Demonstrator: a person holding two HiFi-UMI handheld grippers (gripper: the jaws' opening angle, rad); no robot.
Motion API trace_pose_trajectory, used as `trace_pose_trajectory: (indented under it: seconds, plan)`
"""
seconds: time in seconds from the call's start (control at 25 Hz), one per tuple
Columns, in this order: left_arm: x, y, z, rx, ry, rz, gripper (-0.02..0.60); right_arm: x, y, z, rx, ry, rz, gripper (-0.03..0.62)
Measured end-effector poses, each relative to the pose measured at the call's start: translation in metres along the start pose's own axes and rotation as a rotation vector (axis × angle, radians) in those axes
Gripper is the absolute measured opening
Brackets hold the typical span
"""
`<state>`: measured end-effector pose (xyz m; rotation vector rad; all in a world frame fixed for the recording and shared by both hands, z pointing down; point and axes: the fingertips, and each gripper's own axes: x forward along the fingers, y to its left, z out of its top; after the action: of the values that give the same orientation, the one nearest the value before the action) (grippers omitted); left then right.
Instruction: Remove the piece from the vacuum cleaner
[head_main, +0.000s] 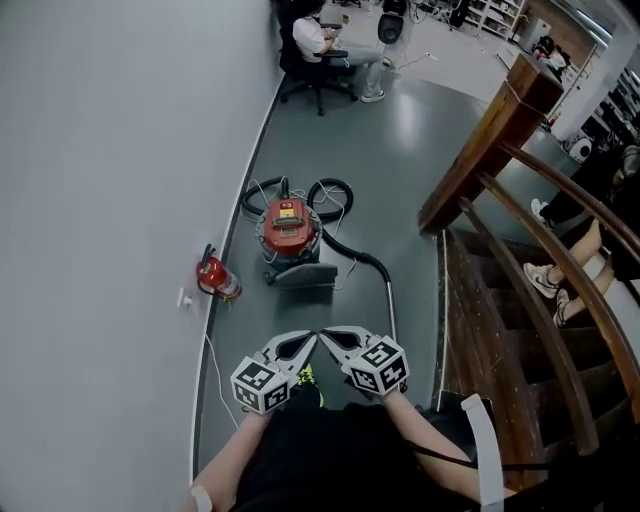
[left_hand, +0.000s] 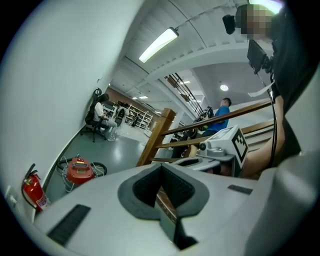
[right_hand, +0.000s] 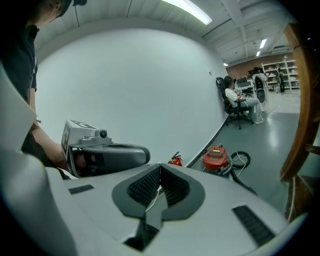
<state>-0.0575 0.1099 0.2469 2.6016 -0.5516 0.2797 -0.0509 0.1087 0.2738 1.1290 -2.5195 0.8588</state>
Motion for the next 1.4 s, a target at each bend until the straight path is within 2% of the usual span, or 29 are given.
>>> trace_pose_trajectory:
  seconds: [0.24,0.48,0.6,0.92,1.4]
  plan:
    - [-0.005,0.030,0.014,-0.017,-0.024,-0.002,0.008,0.022,-0.009,0.013,0.013,0.023,-0.027,0.012]
    - [-0.007,0.054,0.021,-0.059,-0.051,0.020,0.008,0.038,-0.020,0.030,-0.031,0.033,-0.031,0.012]
    - [-0.003,0.059,0.026,-0.047,-0.051,0.025,0.009,0.042,-0.025,0.038,-0.045,0.027,-0.024,0.012]
    - [0.016,0.069,0.027,-0.030,-0.022,0.041,0.009,0.051,-0.041,0.047,-0.060,0.033,0.008,0.012]
    - [0.055,0.095,0.034,-0.050,0.036,0.139,0.009,0.062,-0.088,0.057,-0.044,0.076,0.109,0.012]
